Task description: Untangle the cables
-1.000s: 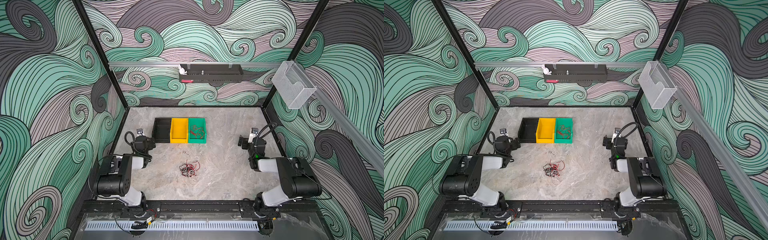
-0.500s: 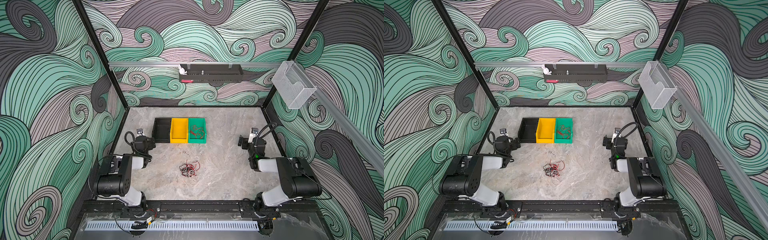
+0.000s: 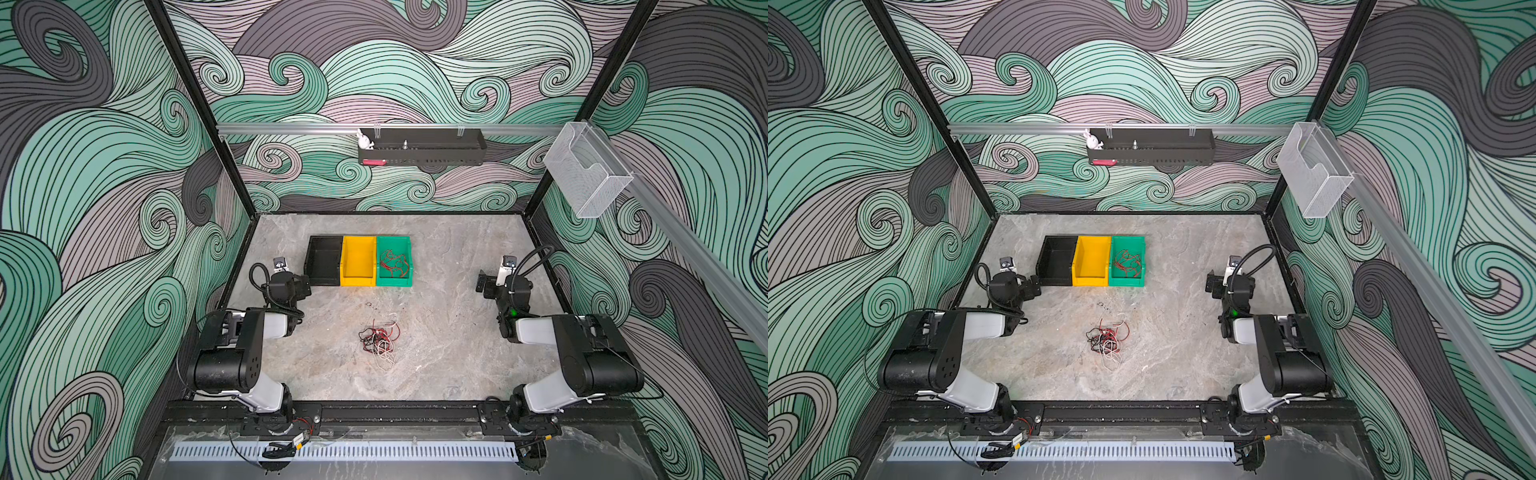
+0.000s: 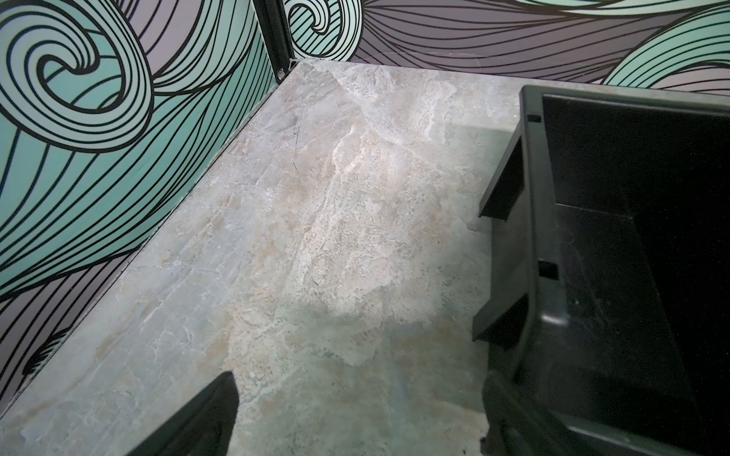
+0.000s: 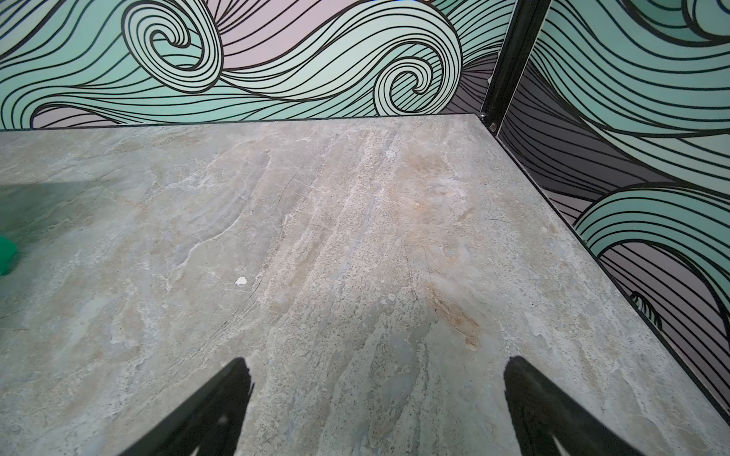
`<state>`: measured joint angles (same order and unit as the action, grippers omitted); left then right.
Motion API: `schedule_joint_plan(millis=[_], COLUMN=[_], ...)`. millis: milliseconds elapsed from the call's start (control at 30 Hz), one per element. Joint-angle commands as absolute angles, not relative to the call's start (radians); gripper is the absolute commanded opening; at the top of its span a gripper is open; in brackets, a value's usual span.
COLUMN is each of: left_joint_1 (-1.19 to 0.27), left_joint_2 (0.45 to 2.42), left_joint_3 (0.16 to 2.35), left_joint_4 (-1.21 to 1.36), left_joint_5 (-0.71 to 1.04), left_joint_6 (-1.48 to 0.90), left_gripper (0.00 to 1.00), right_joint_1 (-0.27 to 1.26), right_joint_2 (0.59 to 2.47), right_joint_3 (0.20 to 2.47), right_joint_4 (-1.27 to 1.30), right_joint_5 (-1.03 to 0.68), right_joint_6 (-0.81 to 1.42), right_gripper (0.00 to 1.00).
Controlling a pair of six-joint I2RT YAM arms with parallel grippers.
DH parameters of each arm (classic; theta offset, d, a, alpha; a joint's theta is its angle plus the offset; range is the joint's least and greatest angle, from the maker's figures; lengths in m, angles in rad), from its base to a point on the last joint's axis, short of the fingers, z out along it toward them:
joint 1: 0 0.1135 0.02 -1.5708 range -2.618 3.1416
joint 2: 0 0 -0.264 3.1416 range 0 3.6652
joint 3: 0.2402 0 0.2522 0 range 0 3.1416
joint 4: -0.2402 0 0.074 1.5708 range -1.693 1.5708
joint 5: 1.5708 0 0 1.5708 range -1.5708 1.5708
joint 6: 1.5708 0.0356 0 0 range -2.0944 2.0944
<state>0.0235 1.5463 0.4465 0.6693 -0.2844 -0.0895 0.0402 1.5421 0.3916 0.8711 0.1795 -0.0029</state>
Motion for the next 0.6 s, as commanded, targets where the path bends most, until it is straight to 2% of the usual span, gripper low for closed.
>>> schedule_joint_plan(millis=[0,400,500,567], left_joint_1=[0.020,0.020,0.020,0.020], left_joint_2=[1.523,1.524,1.517,1.483], left_joint_3=[0.457,0.460,0.459,0.512], left_joint_4=[0.685,0.681,0.688,0.565], left_joint_5=[-0.299,-0.299,-0.304,-0.304], left_joint_6=[-0.098,-0.098,-0.090,-0.099], left_gripper=[0.99,0.99,0.98,0.98], right_joint_1=[0.044,0.045,0.046,0.042], right_joint_2=[1.538,1.533,1.433,1.387], right_joint_3=[0.387,0.384,0.460,0.498], right_joint_4=[0.884,0.896,0.659,0.563], right_joint_5=[0.191,0.186,0.229,0.265], right_joint_6=[0.002,0.002,0.018,0.036], right_gripper=[1.00,0.99,0.99,0.99])
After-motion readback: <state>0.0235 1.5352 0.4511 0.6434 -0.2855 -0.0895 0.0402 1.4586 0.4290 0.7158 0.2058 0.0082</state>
